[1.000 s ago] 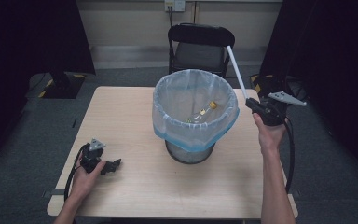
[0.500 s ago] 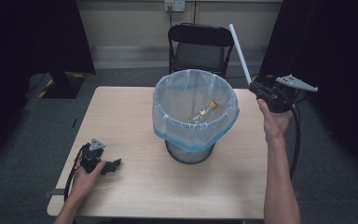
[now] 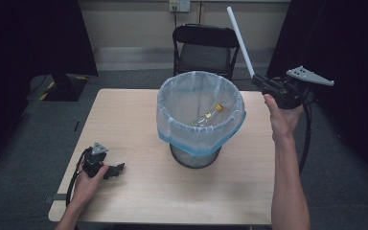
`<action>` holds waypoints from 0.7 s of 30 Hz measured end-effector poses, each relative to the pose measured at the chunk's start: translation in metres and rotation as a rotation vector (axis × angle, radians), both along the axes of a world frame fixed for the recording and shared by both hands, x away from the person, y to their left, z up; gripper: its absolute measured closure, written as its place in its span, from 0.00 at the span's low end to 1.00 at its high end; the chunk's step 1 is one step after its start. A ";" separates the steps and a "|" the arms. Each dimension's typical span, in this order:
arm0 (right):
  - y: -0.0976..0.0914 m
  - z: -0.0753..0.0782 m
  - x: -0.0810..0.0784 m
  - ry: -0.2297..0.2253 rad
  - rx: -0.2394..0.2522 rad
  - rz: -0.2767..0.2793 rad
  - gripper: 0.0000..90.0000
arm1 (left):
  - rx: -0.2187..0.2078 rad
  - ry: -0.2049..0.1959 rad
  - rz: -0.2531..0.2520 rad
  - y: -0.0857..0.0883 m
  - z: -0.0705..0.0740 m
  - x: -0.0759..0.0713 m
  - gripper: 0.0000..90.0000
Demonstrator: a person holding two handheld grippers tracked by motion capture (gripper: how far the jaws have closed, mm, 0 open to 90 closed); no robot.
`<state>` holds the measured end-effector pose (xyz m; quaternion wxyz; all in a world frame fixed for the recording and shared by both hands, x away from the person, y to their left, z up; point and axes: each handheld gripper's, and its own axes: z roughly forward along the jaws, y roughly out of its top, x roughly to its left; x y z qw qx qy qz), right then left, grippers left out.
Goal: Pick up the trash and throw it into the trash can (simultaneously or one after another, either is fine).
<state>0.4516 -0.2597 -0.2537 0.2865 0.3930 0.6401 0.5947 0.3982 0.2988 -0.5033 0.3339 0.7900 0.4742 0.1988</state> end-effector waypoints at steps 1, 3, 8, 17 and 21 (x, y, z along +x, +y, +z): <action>0.003 0.004 -0.002 -0.004 0.005 0.025 0.91 | 0.001 0.000 0.000 0.000 0.000 0.000 0.00; 0.007 0.008 -0.004 -0.007 0.020 0.059 0.91 | 0.000 0.000 0.000 0.000 0.000 0.000 0.00; 0.014 0.014 -0.008 -0.019 0.025 0.101 0.91 | 0.000 0.000 0.000 0.000 0.000 0.000 0.00; 0.027 0.020 -0.012 -0.031 0.036 0.187 0.90 | 0.000 0.000 0.000 0.000 0.000 0.000 0.00; 0.038 0.020 -0.015 -0.033 0.023 0.232 0.90 | 0.003 -0.001 0.001 0.000 0.000 0.000 0.00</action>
